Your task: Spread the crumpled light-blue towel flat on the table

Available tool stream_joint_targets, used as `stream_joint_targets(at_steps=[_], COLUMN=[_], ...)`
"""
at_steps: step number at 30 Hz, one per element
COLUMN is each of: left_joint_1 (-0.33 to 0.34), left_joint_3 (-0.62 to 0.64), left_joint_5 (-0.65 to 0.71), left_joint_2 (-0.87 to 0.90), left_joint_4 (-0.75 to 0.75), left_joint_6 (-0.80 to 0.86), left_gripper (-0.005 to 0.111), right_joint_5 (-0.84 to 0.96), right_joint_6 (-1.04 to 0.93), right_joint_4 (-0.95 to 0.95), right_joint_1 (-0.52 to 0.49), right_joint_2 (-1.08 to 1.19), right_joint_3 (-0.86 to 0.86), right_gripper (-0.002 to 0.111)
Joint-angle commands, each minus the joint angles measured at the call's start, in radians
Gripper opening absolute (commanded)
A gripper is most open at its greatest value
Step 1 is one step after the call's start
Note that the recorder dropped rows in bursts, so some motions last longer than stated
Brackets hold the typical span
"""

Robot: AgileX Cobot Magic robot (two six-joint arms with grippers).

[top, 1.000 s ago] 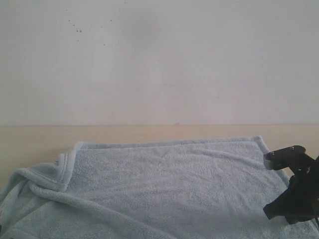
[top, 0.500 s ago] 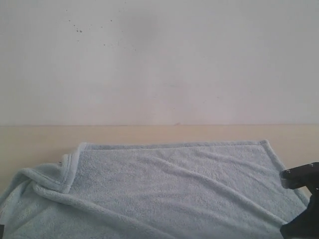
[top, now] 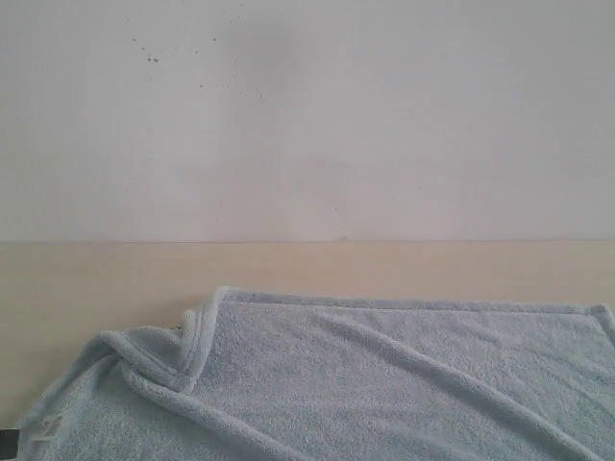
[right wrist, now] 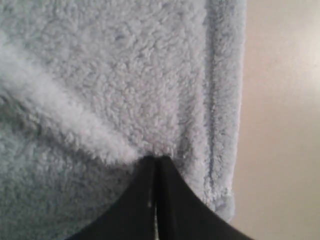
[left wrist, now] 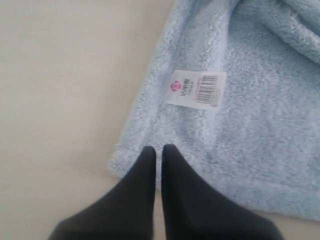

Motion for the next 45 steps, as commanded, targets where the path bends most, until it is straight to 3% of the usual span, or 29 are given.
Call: stream_joint_targets(at_steps=[1, 4, 7, 9, 15, 20, 25, 28, 39, 45], left_joint_1=[-0.001, -0.001, -0.001, -0.001, -0.026, -0.135, -0.231, -0.300, -0.432, -0.474], left_joint_3=[-0.016, -0.050, -0.101, -0.142, -0.262, -0.351, -0.436, -0.472, -0.601, -0.611], left_joint_5=[0.194, 0.291, 0.314, 0.345, 0.513, 0.295, 0.248, 0.140, -0.059, -0.164], left_joint_2=[-0.006, -0.006, -0.006, -0.001, 0.104, 0.219, 0.301, 0.351, 0.536, 0.589], left_joint_4=[-0.006, 0.032, 0.032, 0.016, 0.022, 0.038, 0.038, 0.038, 0.057, 0.060], left_joint_6=[0.002, 0.020, 0.051, 0.051, -0.103, -0.030, 0.030, 0.077, 0.081, 0.081], left_gripper=[0.005, 0.020, 0.049, 0.060, 0.059, 0.059, 0.059, 0.059, 0.059, 0.059], right_joint_5=[-0.043, -0.103, -0.159, -0.194, -0.241, -0.264, -0.280, -0.288, -0.346, -0.359], right_joint_6=[-0.072, -0.070, -0.070, -0.070, -0.073, -0.073, -0.073, -0.073, -0.067, -0.067], right_joint_4=[0.045, 0.054, 0.054, 0.058, 0.092, 0.092, 0.092, 0.092, 0.092, 0.092], right_joint_1=[-0.007, -0.007, -0.007, -0.007, -0.007, -0.007, -0.007, -0.007, -0.007, -0.007], right_joint_2=[-0.084, -0.141, -0.189, -0.213, -0.231, -0.231, -0.231, -0.231, -0.231, -0.231], right_joint_3=[0.014, 0.012, 0.012, 0.012, 0.012, 0.012, 0.012, 0.012, 0.012, 0.012], right_gripper=[0.000, 0.000, 0.000, 0.000, 0.000, 0.000, 0.000, 0.000, 0.000, 0.000])
